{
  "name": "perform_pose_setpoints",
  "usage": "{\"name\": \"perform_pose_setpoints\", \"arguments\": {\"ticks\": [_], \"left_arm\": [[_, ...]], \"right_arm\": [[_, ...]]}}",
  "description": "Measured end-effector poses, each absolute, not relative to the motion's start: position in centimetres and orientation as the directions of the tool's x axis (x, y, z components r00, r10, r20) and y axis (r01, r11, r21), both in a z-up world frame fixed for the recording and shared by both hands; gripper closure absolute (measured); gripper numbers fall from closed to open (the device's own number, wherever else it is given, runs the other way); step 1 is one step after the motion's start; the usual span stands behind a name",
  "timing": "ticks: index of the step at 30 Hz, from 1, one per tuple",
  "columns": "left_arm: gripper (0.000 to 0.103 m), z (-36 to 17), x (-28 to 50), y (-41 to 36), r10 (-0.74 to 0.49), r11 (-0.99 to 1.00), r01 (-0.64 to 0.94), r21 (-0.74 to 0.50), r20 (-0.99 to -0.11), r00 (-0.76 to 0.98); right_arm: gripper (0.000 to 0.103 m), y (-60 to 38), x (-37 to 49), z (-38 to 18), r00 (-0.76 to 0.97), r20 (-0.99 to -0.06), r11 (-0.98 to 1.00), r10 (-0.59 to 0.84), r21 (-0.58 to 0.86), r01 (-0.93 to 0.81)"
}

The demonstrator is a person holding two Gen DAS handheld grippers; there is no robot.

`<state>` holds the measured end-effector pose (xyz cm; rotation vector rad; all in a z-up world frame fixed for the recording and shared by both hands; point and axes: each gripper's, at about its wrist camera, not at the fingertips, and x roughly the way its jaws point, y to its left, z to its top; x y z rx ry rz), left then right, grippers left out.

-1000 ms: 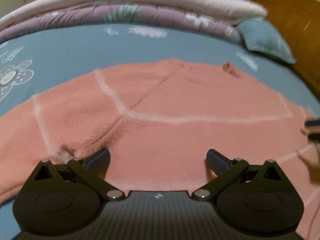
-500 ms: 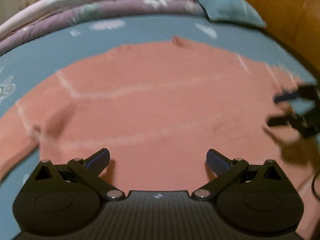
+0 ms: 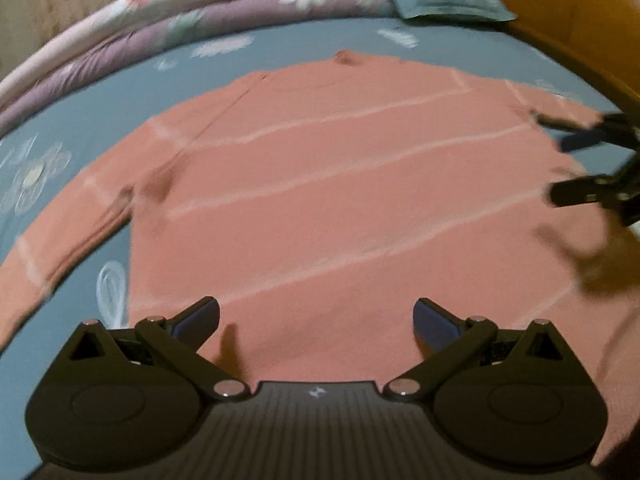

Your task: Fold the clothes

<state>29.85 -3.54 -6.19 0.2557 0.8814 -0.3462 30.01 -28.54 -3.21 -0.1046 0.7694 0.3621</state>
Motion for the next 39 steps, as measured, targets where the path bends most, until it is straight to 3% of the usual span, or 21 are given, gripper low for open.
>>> {"name": "perform_pose_setpoints", "arguments": {"ticks": [4,7,15,22,25,29,34,39], "left_arm": [[0.001,-7.1,28.2,-3.1,-0.183,0.915,0.396,0.077,-0.797,0.576],[0.001,-7.9,25.7,-0.7,-0.179,0.940,0.339,0.031,-0.801,0.571],[0.001,-7.6,19.0,2.5,-0.186,0.943,0.331,0.033,-0.770,0.610],[0.001,-8.3,17.4,1.0,-0.203,0.932,0.356,0.065,-0.719,0.664],[0.001,-8.5,16.7,0.3,-0.211,0.927,0.366,0.080,-0.696,0.686],[0.000,-9.0,14.9,1.0,-0.222,0.933,0.353,0.063,-0.673,0.706],[0.000,-8.6,13.1,2.2,-0.218,0.947,0.318,0.037,-0.655,0.723],[0.000,-6.9,13.6,0.6,-0.256,0.934,0.354,0.048,-0.603,0.755]], "right_arm": [[0.002,-23.8,30.6,-4.4,0.650,-0.694,0.920,0.310,0.045,-0.390],[0.000,-22.4,29.4,-6.8,0.641,-0.738,0.938,0.212,-0.031,-0.346],[0.000,-27.0,19.1,-6.8,0.648,-0.747,0.976,0.149,0.007,-0.216],[0.000,-25.6,16.6,-5.7,0.748,-0.649,0.986,0.138,0.017,-0.167],[0.000,-24.1,16.3,-7.6,0.759,-0.643,0.986,0.097,-0.043,-0.162],[0.000,-25.4,12.7,-8.5,0.787,-0.608,0.991,0.104,-0.003,-0.134],[0.000,-27.2,9.3,-7.7,0.761,-0.639,0.991,0.108,0.010,-0.132],[0.000,-25.4,11.3,-6.5,0.802,-0.591,0.990,0.084,-0.039,-0.133]]}}
